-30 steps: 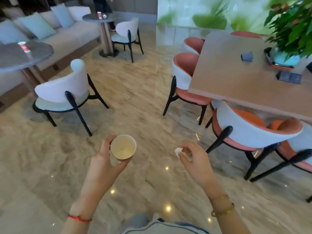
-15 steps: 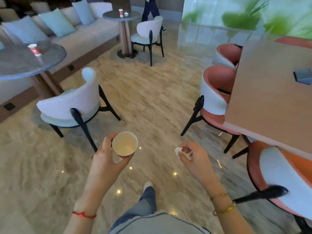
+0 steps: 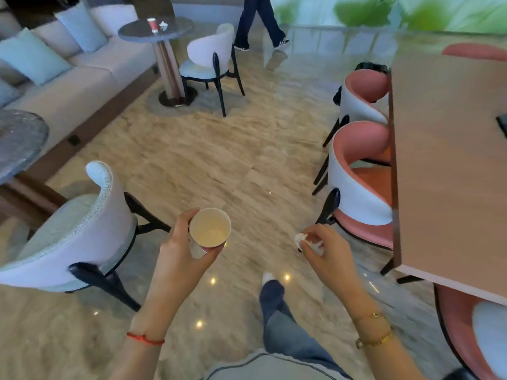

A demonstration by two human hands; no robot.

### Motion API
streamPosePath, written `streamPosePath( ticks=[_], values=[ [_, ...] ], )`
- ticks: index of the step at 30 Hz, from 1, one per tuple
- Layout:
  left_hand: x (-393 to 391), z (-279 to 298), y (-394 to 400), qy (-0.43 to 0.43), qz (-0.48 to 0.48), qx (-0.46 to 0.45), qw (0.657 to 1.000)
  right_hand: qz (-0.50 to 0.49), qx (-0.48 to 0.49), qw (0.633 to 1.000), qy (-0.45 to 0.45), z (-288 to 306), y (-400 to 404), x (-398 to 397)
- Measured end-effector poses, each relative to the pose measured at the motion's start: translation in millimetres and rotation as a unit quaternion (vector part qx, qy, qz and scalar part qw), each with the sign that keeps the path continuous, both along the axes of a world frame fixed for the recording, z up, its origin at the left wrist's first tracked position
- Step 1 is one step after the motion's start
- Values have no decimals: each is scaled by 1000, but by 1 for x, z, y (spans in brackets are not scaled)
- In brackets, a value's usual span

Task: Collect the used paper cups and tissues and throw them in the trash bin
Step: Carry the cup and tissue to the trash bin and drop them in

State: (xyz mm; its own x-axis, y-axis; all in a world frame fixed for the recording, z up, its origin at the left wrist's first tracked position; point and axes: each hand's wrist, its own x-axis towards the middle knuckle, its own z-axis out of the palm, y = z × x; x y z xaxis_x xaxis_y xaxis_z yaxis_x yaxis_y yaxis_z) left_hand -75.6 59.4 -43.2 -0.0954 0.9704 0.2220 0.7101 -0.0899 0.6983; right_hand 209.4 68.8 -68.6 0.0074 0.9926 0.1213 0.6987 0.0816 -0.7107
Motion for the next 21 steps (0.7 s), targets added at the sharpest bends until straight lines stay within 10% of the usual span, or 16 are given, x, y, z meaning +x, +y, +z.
streamPosePath(
  ticks=[21],
  values=[
    [69,13,525,-32,-36,-9,999,-40,-1,999,2,8,504,64]
  ],
)
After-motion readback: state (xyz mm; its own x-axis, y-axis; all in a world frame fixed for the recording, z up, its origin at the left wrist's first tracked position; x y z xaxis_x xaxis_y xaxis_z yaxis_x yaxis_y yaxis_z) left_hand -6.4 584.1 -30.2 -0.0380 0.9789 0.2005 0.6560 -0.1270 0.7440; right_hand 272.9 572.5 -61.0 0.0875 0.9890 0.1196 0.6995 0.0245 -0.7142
